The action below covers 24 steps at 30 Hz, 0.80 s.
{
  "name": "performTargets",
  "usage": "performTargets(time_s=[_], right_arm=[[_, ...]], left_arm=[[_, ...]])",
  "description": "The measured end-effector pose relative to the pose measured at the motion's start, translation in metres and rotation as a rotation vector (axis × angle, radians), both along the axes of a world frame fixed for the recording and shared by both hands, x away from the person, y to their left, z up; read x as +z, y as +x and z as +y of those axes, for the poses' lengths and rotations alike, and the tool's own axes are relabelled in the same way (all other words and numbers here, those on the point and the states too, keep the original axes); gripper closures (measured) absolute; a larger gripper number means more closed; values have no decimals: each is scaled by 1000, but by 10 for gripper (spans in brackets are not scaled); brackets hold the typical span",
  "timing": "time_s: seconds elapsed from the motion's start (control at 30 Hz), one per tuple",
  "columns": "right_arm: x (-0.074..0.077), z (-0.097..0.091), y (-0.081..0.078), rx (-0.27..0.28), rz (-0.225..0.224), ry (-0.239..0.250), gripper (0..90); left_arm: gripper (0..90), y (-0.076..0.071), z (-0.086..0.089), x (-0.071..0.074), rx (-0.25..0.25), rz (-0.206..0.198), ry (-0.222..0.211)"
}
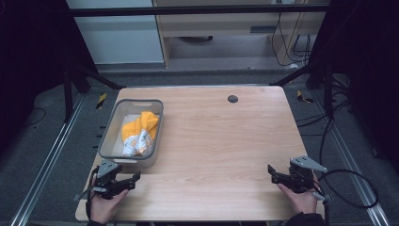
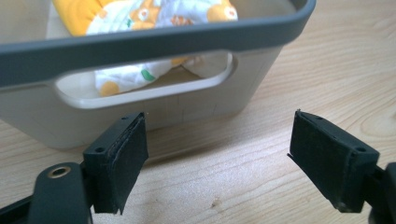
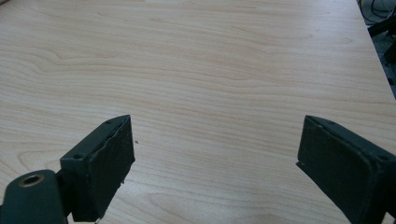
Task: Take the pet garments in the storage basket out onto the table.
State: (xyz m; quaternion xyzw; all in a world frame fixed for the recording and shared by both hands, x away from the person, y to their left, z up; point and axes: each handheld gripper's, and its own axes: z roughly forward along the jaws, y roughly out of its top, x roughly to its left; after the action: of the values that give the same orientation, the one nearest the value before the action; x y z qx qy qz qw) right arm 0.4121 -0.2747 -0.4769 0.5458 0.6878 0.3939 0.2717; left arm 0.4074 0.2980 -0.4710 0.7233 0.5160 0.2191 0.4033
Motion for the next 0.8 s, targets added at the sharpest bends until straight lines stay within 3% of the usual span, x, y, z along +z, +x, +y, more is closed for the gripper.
performTargets(time_s=[0.37,0.8], right_arm=[[0,3,1,4,-14,-20,96],[-2,5,2,16,-1,-35,96]], left_arm=[[190,-2,4,10,12,-26,-24],[180,-3,6,21,25,-57,-50]])
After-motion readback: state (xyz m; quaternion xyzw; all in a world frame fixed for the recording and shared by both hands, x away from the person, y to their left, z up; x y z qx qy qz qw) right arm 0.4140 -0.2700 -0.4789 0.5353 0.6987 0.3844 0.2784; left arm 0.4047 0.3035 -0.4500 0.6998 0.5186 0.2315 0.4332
